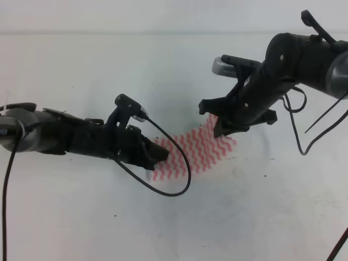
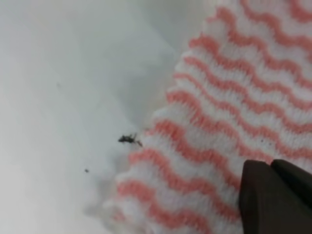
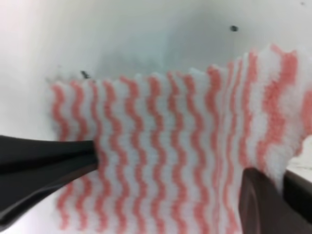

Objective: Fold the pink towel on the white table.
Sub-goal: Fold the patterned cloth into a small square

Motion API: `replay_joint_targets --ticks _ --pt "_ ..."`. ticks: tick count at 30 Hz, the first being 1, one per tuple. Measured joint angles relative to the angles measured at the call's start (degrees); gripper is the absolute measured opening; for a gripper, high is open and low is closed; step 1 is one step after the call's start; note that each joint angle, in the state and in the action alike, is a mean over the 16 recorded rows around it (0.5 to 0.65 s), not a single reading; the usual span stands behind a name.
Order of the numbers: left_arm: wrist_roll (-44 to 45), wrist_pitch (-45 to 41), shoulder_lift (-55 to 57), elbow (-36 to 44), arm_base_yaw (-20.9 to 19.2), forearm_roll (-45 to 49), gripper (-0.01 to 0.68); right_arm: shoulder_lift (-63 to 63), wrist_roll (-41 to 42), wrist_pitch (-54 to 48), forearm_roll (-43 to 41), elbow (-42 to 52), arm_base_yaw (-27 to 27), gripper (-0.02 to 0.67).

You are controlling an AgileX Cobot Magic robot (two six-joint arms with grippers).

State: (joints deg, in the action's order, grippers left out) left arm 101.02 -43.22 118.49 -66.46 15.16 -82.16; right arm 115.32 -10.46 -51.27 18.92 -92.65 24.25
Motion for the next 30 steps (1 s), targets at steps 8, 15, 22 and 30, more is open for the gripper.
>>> replay_joint_targets --ticks 8,15,22,30 --pt "0.7 0.2 -0.5 0.1 0.0 -0.5 -0.004 0.0 1.4 1.2 2.2 0.0 1.2 -0.015" --pt "1.0 -0.3 -0.4 0.0 0.0 -0.8 -0.003 0.0 2.0 2.6 2.8 0.0 2.8 -0.015" --pt "0.9 -1.3 -1.1 -0.3 -0.1 -0.7 -0.003 0.0 2.6 3.6 3.1 0.0 3.8 -0.015" --pt "-2.7 -2.0 -2.9 -0.6 -1.0 3.0 -0.003 0.3 3.0 3.9 3.2 0.0 3.9 -0.015"
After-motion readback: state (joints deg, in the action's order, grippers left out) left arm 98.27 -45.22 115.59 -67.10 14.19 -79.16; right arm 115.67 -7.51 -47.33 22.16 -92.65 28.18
